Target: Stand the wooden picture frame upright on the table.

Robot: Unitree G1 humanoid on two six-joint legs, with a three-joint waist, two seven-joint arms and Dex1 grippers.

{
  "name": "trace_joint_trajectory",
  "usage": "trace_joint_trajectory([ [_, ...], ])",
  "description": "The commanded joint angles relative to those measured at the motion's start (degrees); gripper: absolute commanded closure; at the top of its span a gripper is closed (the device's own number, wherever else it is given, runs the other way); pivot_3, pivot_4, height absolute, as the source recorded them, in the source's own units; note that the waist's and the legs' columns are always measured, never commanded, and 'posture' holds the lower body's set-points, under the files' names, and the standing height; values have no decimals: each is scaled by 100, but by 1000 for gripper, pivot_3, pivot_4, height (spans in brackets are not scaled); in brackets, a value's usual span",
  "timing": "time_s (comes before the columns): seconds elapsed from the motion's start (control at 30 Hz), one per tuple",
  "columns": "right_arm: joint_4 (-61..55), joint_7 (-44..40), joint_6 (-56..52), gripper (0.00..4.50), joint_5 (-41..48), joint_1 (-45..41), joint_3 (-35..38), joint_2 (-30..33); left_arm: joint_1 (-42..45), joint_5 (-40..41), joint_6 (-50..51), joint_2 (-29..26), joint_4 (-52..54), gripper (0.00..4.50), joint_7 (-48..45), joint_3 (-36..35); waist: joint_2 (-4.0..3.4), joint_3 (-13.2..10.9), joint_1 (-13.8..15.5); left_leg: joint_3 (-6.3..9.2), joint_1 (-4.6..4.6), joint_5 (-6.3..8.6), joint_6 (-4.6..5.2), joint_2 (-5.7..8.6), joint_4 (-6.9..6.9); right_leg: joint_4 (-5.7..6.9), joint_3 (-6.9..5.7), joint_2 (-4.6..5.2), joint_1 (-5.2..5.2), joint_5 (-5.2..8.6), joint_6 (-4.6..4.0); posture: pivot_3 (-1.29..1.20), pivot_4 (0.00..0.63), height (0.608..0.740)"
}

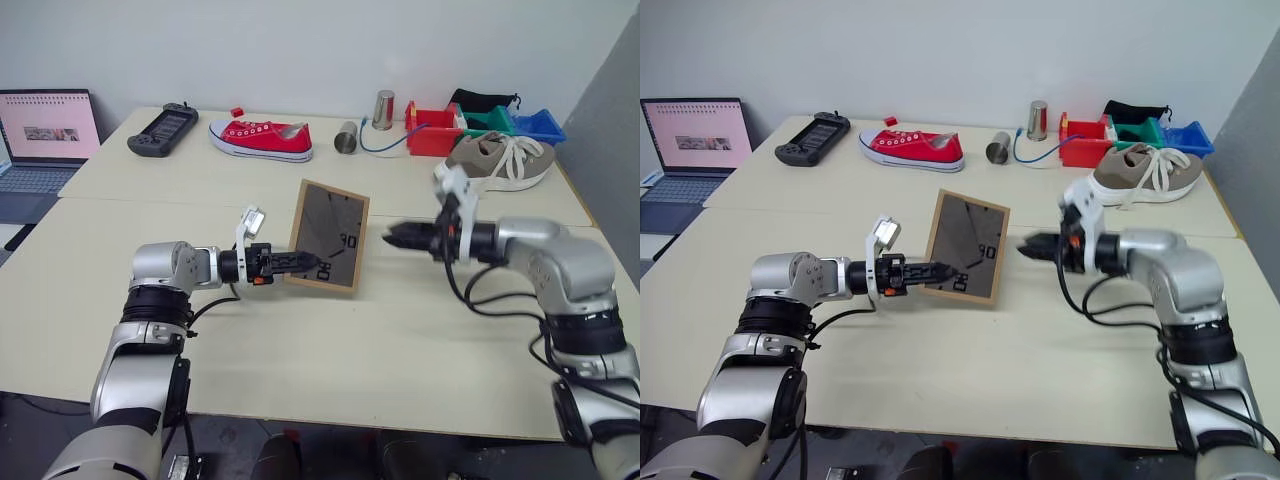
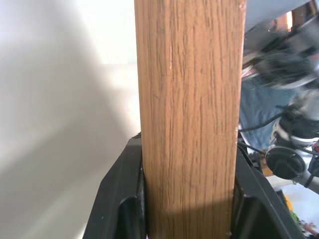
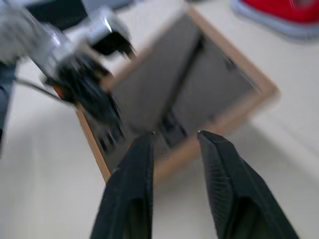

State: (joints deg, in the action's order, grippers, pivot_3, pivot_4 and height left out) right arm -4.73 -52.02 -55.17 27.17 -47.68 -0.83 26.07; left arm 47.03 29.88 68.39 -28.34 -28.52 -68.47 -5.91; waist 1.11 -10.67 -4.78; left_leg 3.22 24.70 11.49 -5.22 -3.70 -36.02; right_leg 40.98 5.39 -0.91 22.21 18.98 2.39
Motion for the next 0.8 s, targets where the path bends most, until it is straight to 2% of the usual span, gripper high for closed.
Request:
trace_joint_trajectory([
  [0.03,283,243,12,1972,108,-194,-92,-346,-89,447,180,93,632,3193,320,-388,0,0,4,0,2,0,0,3,0,1,0,2,0,0,0,0,150,740],
  [0.2,1006,474,569,965,-341,-444,-550,-688,-324,733,368,176,1205,3193,526,-377,0,0,20,0,8,0,0,11,-2,-1,1,10,2,0,0,0,150,740],
  [0.33,1263,578,656,143,-364,-649,-586,-913,-431,837,444,106,1408,3193,602,-371,0,0,10,-1,8,0,-1,9,-1,-1,0,9,4,0,0,0,150,740],
  [0.53,958,286,459,143,28,-659,-611,-1172,-488,939,491,32,1482,3193,710,-382,0,0,8,0,7,0,-1,6,0,1,-3,7,5,0,0,0,150,740],
  [0.7,246,-319,-3,143,676,-389,-502,-835,-499,1012,486,-69,1447,3193,762,-370,0,0,16,2,8,0,-1,8,1,0,-5,8,3,0,0,0,150,740],
  [0.8,149,-307,-67,143,721,-270,-411,-640,-530,1065,497,-94,1449,3193,802,-370,0,0,17,3,8,0,-1,8,3,-3,-6,8,2,0,0,0,150,740],
])
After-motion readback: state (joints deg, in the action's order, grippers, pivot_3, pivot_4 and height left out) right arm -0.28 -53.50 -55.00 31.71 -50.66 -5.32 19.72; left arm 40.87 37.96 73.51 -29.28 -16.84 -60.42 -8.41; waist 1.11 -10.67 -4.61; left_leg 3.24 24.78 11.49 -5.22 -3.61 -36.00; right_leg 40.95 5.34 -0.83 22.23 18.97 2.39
